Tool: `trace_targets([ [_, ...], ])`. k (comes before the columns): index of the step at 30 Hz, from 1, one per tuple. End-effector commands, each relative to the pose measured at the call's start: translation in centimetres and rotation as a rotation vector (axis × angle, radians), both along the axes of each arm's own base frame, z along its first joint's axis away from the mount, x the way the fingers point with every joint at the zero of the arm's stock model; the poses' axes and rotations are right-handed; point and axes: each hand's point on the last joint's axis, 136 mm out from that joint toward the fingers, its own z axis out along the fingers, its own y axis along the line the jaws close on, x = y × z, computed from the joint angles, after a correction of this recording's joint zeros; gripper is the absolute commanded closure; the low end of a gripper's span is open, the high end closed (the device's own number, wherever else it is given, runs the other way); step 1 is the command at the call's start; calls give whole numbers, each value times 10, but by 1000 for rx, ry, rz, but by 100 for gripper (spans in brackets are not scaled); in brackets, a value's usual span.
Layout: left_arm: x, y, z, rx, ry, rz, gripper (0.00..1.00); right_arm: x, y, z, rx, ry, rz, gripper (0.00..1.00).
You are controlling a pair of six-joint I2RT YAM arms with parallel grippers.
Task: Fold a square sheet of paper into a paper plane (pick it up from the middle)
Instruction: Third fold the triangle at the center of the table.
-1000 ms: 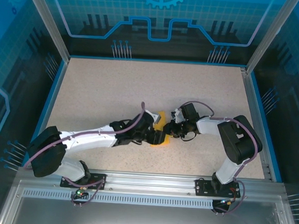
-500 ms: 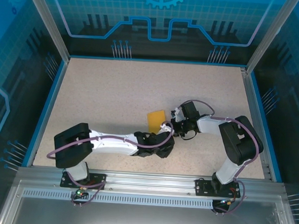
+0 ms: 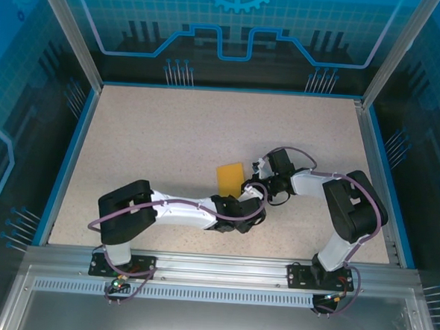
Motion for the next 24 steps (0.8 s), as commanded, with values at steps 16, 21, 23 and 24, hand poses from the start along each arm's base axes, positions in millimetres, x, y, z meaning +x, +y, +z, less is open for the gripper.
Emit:
trace_targets([
  [16,9,12,13,27,-93,59,71,3,-5,-2,9,30,-10,83],
  [21,8,14,13,18,-89,65,82,2,-7,-2,6,29,-12,82],
  [23,8,15,15,15,-91,65,87,2,-7,-2,7,31,-14,81],
  [24,8,16,14,12,-92,70,90,2,-8,-1,7,30,-15,80],
])
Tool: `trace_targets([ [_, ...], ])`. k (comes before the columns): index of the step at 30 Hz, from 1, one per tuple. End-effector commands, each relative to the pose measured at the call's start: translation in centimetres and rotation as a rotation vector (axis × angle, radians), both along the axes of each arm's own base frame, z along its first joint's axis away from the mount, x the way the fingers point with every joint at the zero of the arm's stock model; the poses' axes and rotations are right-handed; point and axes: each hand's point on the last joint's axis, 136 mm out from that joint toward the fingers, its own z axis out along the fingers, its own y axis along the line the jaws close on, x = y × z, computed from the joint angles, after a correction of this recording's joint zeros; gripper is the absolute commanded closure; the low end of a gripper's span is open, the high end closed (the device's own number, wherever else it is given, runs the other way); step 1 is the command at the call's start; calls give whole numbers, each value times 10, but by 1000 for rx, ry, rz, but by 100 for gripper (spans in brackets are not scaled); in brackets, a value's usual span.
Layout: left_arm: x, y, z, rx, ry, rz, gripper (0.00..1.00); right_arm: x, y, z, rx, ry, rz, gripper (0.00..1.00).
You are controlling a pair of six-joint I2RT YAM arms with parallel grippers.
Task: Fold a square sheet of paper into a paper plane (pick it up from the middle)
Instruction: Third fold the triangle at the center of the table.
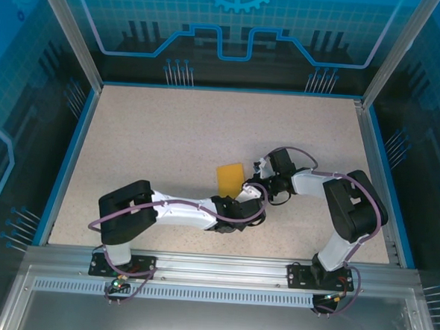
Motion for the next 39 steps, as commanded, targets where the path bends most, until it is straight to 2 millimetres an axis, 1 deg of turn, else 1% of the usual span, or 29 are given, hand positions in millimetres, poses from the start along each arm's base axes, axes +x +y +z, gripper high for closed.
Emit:
trace_targets([
  [1,-2,6,10,-26,-25,24,91,0,-5,1,8,22,-5,78],
  [5,-6,5,18,-88,-2,12,100,-1,-17,3,-45,-11,-31,72],
  [11,-16,12,18,-230,87,-24,100,-1,-39,18,-93,-78,-98,64],
  [13,-20,14,17,-266,123,-49,100,-3,-43,22,-108,-93,-100,61],
  [16,-24,19,17,-290,149,-69,100,-5,-44,27,-106,-111,-104,61],
  [18,-25,23,18,-310,160,-70,100,-6,-43,32,-82,-125,-104,62],
  [21,-27,27,18,-360,195,-78,100,-9,-32,42,-36,-147,-75,68],
  [22,-27,29,17,-370,203,-76,100,-10,-29,45,-34,-157,-63,70],
  [26,-28,32,18,-421,241,-84,100,-9,-17,52,-45,-185,-30,75],
  [30,-27,35,17,-445,273,-90,100,-2,-7,49,-81,-185,-19,80],
  [32,-28,36,16,-451,283,-93,100,0,-1,47,-100,-188,-6,80],
  [35,-29,38,14,-459,300,-94,99,5,9,40,-122,-172,18,82],
  [37,-28,39,14,-465,307,-92,99,6,11,30,-154,-148,28,84],
  [38,-28,40,14,-468,308,-90,99,13,14,33,-156,-161,27,84],
  [39,-27,40,14,-472,308,-88,99,16,16,29,-165,-157,28,84],
])
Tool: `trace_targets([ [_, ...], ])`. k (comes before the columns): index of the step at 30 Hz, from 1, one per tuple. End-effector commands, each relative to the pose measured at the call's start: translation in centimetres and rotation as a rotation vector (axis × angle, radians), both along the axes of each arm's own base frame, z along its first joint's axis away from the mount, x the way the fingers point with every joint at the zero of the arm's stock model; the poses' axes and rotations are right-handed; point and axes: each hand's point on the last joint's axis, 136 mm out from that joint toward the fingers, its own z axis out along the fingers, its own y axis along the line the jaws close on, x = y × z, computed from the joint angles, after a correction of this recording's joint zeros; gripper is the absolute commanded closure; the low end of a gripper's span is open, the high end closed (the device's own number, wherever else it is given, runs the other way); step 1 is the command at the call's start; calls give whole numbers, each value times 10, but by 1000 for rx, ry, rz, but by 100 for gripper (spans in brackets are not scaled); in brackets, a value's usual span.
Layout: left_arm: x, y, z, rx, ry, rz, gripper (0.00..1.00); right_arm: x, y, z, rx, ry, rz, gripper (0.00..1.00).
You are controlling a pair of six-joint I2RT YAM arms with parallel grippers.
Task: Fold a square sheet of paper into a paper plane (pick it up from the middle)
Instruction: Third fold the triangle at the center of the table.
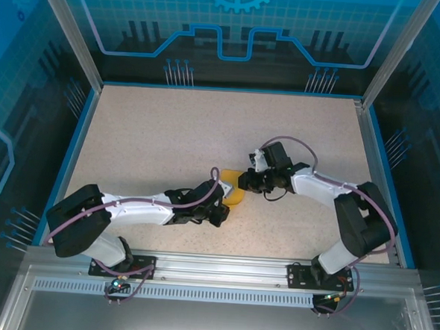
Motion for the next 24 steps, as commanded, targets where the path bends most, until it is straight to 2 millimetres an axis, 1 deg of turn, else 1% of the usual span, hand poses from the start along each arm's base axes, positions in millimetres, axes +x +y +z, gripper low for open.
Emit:
trace_targets([
  [1,-2,-1,8,-44,0,-31,98,6,3,-11,-59,22,13,84],
  [4,-2,0,6,-50,11,-29,98,10,6,-24,-105,48,35,87],
  [6,-1,0,5,-54,20,-29,98,12,7,-32,-145,48,51,86],
  [9,0,2,4,-64,29,-24,97,14,5,-44,-193,67,61,86],
  [12,3,2,5,-85,44,-23,96,15,-1,-54,-254,79,57,87],
  [18,11,6,4,-99,78,-11,95,13,-4,-66,-317,95,88,87],
  [24,20,11,-2,-92,102,9,93,13,-5,-66,-333,94,94,86],
])
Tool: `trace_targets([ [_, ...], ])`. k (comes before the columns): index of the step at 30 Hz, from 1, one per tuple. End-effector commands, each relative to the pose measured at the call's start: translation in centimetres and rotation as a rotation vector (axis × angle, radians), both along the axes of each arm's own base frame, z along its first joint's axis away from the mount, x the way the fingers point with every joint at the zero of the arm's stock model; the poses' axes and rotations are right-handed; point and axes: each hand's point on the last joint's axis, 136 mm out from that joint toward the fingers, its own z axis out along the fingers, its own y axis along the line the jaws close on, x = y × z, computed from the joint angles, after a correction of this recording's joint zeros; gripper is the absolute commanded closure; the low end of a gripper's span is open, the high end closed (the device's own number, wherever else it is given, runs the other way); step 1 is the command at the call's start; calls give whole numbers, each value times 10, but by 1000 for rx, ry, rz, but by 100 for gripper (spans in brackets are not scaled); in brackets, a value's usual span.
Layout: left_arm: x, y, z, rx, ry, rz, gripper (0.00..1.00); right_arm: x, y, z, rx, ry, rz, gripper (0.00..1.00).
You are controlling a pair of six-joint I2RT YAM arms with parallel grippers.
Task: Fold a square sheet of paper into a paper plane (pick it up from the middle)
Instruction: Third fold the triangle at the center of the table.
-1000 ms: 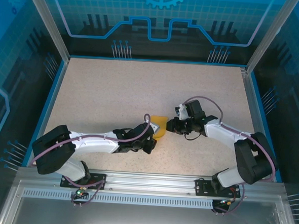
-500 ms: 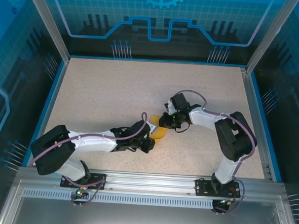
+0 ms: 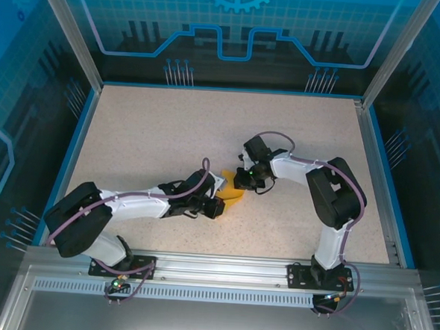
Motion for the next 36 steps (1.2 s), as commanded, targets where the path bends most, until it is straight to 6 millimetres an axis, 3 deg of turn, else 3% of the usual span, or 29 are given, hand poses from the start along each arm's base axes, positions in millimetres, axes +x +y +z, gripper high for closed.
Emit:
trace_targets([
  [1,5,-3,0,-15,11,-23,93,-8,-7,-12,-68,29,24,86],
  [18,26,3,-6,-11,42,-26,92,-8,-9,-14,-83,36,16,86],
  [36,28,17,-20,48,69,31,93,-7,-9,-11,-82,34,10,85],
])
